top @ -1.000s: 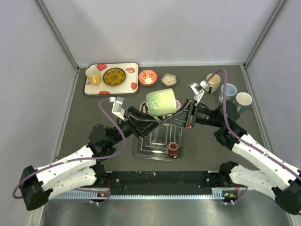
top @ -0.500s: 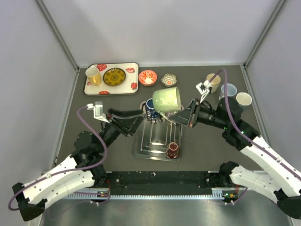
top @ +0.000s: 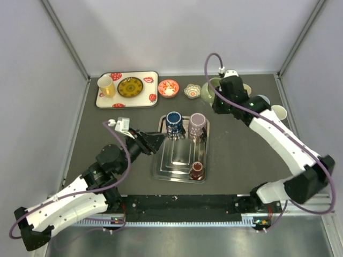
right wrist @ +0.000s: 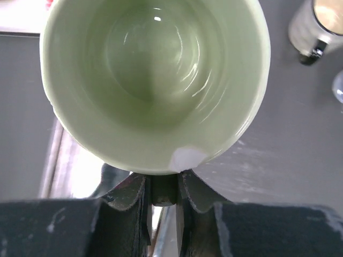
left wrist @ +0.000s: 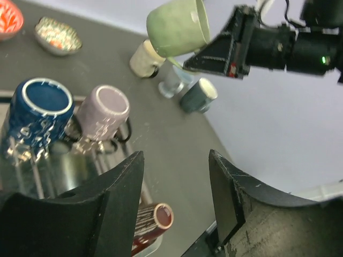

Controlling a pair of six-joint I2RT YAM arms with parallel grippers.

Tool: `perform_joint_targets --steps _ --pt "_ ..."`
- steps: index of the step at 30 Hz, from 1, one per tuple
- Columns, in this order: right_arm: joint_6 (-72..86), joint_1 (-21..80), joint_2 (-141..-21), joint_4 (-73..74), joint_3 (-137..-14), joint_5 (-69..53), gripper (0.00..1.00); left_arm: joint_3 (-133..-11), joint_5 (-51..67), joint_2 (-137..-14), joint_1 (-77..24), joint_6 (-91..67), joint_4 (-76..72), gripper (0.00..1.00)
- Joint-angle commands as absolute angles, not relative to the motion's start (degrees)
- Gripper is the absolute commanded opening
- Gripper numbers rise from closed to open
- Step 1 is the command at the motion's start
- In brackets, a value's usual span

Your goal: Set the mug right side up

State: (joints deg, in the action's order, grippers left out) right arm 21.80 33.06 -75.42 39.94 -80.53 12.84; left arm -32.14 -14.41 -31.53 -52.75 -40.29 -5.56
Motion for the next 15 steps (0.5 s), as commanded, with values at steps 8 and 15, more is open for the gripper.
perform_joint_targets --steps 8,15 --pt "17.8 24.0 -98.9 37.1 -96.7 17.8 0.0 -34.5 -15.0 -35.9 -52.6 -37.5 1.9 0.56" --pt "18.5 20.2 -112.3 37.7 -106.2 17.6 0.0 -34.3 -16.4 -37.7 -52.4 -36.0 4.0 0.56"
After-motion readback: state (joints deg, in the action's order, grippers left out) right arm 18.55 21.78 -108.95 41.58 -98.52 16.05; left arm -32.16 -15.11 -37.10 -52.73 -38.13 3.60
